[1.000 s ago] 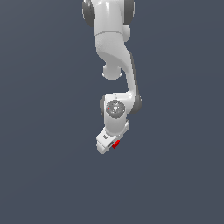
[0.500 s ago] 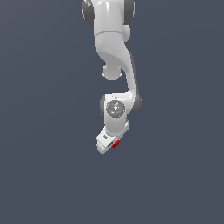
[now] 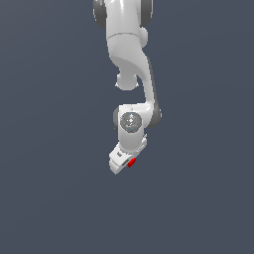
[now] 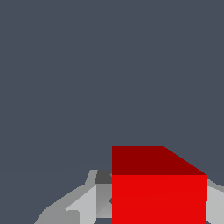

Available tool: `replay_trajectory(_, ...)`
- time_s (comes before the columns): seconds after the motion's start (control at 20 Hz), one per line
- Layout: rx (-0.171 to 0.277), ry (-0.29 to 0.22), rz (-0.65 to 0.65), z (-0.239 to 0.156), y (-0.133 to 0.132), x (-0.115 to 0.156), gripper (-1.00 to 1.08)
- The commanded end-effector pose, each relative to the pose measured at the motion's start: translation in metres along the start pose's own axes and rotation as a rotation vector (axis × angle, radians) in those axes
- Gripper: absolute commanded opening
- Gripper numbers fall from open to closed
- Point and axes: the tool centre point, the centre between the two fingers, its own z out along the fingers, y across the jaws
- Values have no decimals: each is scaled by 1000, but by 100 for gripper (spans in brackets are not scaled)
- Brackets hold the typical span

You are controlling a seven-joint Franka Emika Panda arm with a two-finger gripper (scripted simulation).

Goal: Lift up the red cube by 0.2 meters.

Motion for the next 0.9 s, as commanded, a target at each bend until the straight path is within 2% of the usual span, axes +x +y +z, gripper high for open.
replay_trajectory(0.0,-1,1,0,-9,0,0,-100)
replay_trajectory(0.3,-2,1,0,-46,-1,-1,-100)
replay_trajectory(0.85,-1,1,-1,-154,-2,-1,-100)
